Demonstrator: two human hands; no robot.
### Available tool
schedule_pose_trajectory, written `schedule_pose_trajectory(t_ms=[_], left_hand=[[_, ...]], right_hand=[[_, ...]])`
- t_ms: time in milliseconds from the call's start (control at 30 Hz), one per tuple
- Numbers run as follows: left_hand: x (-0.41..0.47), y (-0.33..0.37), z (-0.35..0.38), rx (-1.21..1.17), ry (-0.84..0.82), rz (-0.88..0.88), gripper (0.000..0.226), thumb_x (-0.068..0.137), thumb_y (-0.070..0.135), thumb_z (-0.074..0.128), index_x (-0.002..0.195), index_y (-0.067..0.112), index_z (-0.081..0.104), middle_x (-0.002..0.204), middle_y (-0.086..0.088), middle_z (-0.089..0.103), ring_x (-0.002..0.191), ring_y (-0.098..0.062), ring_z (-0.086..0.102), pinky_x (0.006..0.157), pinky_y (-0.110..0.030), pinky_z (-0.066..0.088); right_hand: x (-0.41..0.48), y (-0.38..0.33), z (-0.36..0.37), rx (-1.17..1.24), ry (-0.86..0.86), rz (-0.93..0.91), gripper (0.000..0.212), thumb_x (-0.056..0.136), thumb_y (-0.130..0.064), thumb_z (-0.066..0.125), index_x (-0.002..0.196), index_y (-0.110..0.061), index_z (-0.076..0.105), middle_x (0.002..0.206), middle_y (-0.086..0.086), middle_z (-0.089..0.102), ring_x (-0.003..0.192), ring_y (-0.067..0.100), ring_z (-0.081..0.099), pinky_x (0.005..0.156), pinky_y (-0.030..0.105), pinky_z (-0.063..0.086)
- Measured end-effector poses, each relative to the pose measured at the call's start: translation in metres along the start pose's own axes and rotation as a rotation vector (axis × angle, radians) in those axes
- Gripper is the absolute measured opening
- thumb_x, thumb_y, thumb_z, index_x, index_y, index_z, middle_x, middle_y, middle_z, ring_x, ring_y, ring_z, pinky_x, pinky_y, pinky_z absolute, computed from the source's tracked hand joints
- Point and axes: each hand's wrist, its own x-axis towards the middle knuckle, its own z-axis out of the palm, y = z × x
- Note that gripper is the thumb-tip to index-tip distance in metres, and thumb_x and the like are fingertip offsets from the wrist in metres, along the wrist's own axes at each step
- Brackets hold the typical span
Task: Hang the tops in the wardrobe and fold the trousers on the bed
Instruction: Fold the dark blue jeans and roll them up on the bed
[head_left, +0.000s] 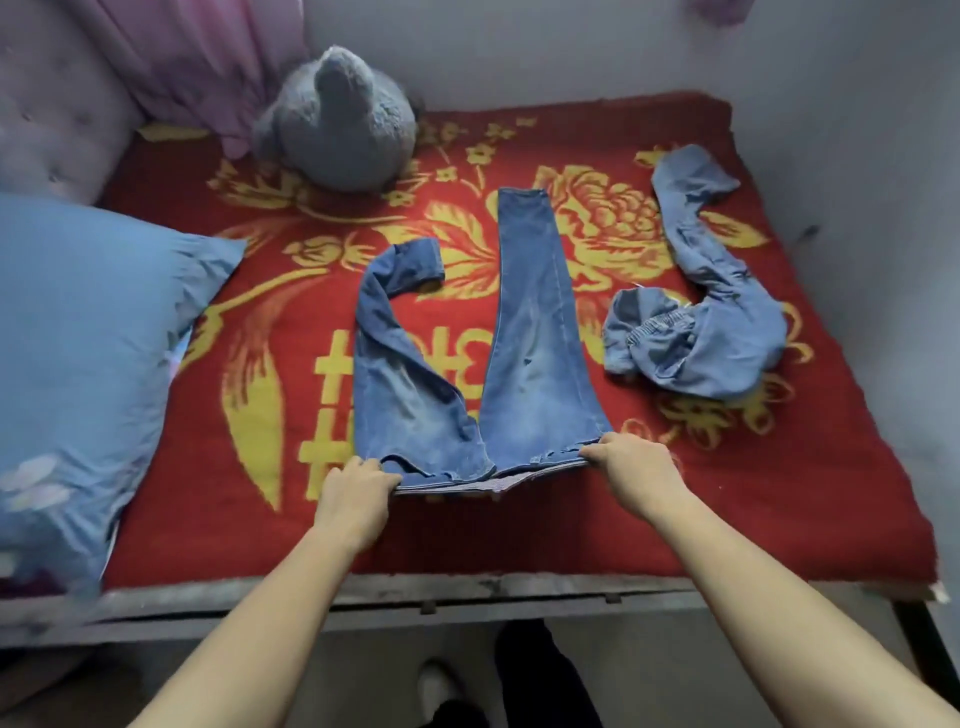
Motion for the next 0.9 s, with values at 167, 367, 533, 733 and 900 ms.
schedule_pose_trajectory(t_ms=[167,367,533,733,900], left_hand=[[-0.006,0.014,0.042,0.074,-0.036,0.075,0.029,0.083,0.015,0.056,0.107,0.027,0.066,0.108,0.0,0.05,0.107,-0.024,0.047,0.073,-0.034,0.033],[-0.014,0.048,0.162,0.09,-0.254,0.117,0.025,0.09,0.016,0.053,0.114,0.022,0.053,0.118,0.0,0.053,0.114,-0.023,0.049,0.075,-0.033,0.039],[-0.007,0.062,0.242,0.091,-0.365,0.081,0.04,0.087,0.011,0.054,0.126,0.017,0.046,0.121,-0.007,0.047,0.114,-0.029,0.045,0.083,-0.038,0.043],[-0.003,0.062,0.277,0.032,-0.526,0.109,0.087,0.085,0.037,0.062,0.152,0.012,0.014,0.137,-0.014,0.031,0.124,-0.032,0.034,0.095,-0.041,0.04],[0.007,0.067,0.261,-0.039,-0.291,0.074,0.051,0.092,0.052,0.05,0.126,0.014,0.045,0.118,-0.008,0.049,0.11,-0.028,0.049,0.084,-0.041,0.044]], right_hand=[[-0.012,-0.006,0.055,0.03,-0.108,0.038,0.027,0.087,-0.022,0.055,0.111,-0.034,0.062,0.112,-0.004,0.058,0.112,0.022,0.057,0.076,0.033,0.046],[-0.022,-0.017,0.183,-0.018,-0.25,0.035,0.026,0.092,-0.014,0.055,0.114,-0.028,0.055,0.114,-0.004,0.056,0.112,0.023,0.047,0.068,0.032,0.043],[-0.014,-0.035,0.264,-0.075,-0.339,0.076,0.034,0.092,-0.008,0.052,0.123,-0.02,0.049,0.115,0.004,0.053,0.113,0.029,0.045,0.066,0.035,0.04],[0.007,-0.036,0.283,-0.001,-0.468,0.103,0.043,0.082,-0.03,0.063,0.122,-0.022,0.051,0.12,0.008,0.048,0.117,0.03,0.043,0.086,0.041,0.046],[0.03,-0.038,0.263,-0.12,-0.476,-0.004,0.063,0.082,-0.07,0.051,0.116,-0.018,0.053,0.115,0.009,0.054,0.111,0.03,0.052,0.087,0.041,0.044]])
